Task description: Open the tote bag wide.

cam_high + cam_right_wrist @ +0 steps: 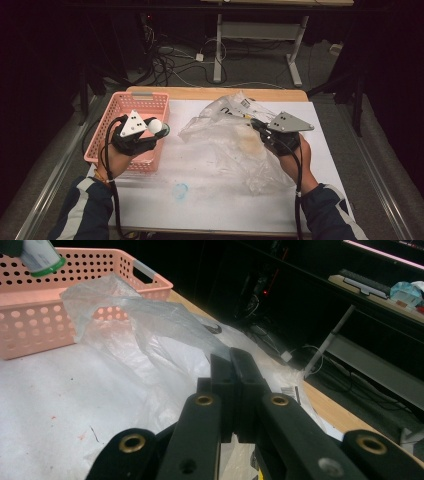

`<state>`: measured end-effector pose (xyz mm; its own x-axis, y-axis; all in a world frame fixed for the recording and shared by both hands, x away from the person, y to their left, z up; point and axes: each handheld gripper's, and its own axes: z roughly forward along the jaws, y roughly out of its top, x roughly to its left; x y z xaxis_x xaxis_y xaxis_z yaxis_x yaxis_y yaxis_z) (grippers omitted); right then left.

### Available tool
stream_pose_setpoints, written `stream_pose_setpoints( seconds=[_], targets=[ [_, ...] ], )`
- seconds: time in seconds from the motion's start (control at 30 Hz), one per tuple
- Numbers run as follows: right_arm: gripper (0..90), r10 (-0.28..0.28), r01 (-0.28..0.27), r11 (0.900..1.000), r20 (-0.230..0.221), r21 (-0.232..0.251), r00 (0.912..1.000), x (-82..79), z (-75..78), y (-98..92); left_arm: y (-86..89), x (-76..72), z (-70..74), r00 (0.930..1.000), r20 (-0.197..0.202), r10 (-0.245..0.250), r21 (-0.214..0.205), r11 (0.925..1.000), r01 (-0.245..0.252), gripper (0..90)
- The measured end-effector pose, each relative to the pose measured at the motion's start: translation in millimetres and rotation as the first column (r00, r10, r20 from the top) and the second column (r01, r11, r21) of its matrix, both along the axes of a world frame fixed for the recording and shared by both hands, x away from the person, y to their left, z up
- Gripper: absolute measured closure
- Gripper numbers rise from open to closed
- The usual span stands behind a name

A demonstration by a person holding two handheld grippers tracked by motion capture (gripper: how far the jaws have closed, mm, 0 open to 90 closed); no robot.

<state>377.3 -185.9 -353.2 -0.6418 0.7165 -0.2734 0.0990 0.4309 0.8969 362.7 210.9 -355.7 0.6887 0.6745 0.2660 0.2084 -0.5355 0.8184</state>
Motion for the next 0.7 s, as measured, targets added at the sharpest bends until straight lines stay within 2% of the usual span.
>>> stream_pose_setpoints(
  seconds=[0.13, 0.37, 0.53, 0.7],
  targets=[
    [90.0, 0.003, -0.003, 1.0, 0.001, 0.003, 1.0, -0.6, -0.1, 1.1, -19.9, -15.5, 4.7, 0.9971, 0.041, -0.064, 0.013, 0.9979, 0.063, 48.6],
    [90.0, 0.012, -0.012, 0.9999, -0.003, 0.0, 0.9999, -1.2, -1.8, 4.3, -52.3, -28.9, -0.2, 0.9832, 0.054, -0.174, 0.049, 0.9839, 0.172, 48.6],
    [90.0, 0.023, -0.023, 0.9997, -0.013, -0.002, 0.9997, -1.3, -4.3, 8.4, -77.4, -33.2, -10.1, 0.9689, 0.046, -0.243, 0.075, 0.968, 0.239, 48.6],
    [90.0, 0.032, -0.033, 0.9995, -0.013, -0.002, 0.9994, -2.1, -5.0, 12.3, -112.2, -31.5, -26.1, 0.9519, 0.032, -0.305, 0.138, 0.9446, 0.298, 48.6]
  ],
)
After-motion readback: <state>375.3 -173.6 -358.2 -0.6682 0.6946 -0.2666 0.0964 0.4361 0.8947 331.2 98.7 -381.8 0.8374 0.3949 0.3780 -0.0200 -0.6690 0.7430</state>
